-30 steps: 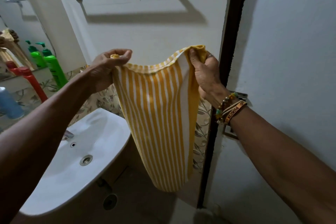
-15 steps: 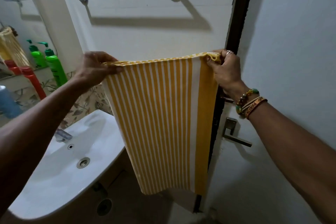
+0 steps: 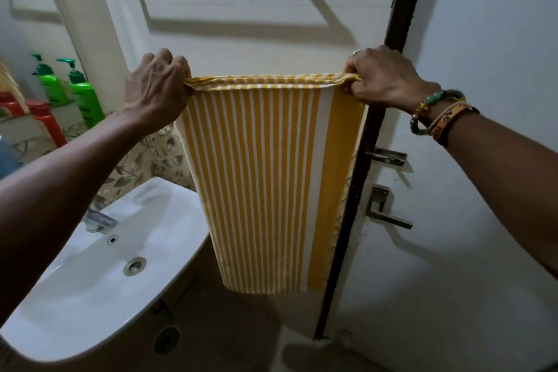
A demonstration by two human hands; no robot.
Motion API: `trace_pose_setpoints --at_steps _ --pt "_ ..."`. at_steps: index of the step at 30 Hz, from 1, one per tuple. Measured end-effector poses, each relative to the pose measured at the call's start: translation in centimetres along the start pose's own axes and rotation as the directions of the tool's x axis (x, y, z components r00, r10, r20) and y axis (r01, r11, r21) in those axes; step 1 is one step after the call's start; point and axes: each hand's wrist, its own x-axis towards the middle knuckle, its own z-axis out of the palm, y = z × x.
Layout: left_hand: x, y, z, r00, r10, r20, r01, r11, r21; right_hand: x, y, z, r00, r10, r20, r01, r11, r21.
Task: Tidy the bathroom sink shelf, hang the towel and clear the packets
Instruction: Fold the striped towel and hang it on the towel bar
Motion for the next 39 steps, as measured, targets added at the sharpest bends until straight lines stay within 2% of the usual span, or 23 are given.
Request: trace_pose_setpoints --at_steps 3,6,9,11,12,13,14,16,18,19,21,30,36,39 --pt "0.4 -0.8 -0.9 0.999 0.020 0.040 -0.023 0.996 0.081 0.4 -1.5 -0.8 0.999 0.035 -0.020 -0.038 0.988 -0.148" --pt "0.7 -1.5 -1.7 0.991 0.035 0.129 -0.056 0.985 0.165 0.6 -2.9 -1.3 0.997 0.047 -0.053 -0.058 0.975 -0.213" --pt "1.6 -1.9 -2.8 0.973 -0.075 0.217 0.022 0.971 0.236 0.8 -3.8 -1.5 0.996 0.027 -0.089 -0.051 0.959 -0.277" --pt "2.5 -1.9 -3.0 0.949 -0.171 0.266 0.131 0.979 0.159 0.9 -4.0 -1.9 0.993 0.015 -0.120 -0.051 0.950 -0.309" --pt "2.8 -2.0 -2.8 0.928 -0.205 0.310 0.198 0.979 0.053 0.8 -4.0 -2.1 0.992 0.012 -0.128 -0.052 0.948 -0.315" --pt "3.9 -3.0 -2.6 0.894 -0.242 0.378 0.304 0.946 -0.113 1.6 -5.0 -1.9 0.991 0.028 -0.135 -0.073 0.938 -0.338" --pt "4.7 -3.6 -2.2 0.843 -0.272 0.465 0.428 0.861 -0.273 1.9 -5.7 -1.7 0.989 0.047 -0.140 -0.094 0.930 -0.356" --pt "4.4 -2.9 -1.4 0.749 -0.285 0.598 0.610 0.649 -0.455 1.4 -5.5 -1.9 0.988 0.066 -0.140 -0.114 0.923 -0.367" --pt "4.1 -2.3 -1.3 0.699 -0.278 0.658 0.701 0.444 -0.558 0.9 -5.3 -1.7 0.988 0.088 -0.129 -0.131 0.918 -0.375" --pt "3.9 -2.1 -1.2 0.692 -0.263 0.672 0.715 0.381 -0.587 0.8 -5.4 -1.7 0.988 0.094 -0.125 -0.134 0.916 -0.377" --pt "3.8 -2.1 -0.2 0.702 -0.227 0.675 0.707 0.340 -0.620 1.3 -5.0 -1.3 0.985 0.100 -0.138 -0.144 0.921 -0.363" --pt "6.6 -3.4 4.0 0.803 -0.205 0.559 0.578 0.494 -0.650 5.3 -2.4 2.2 0.970 0.124 -0.207 -0.181 0.942 -0.284" --pt "8.4 -4.3 7.6 0.840 -0.290 0.458 0.541 0.506 -0.672 6.9 -2.1 3.4 0.966 0.106 -0.234 -0.167 0.951 -0.259" --pt "9.3 -4.9 8.9 0.880 -0.304 0.365 0.474 0.614 -0.632 7.3 -2.5 3.8 0.966 0.097 -0.241 -0.166 0.945 -0.282"
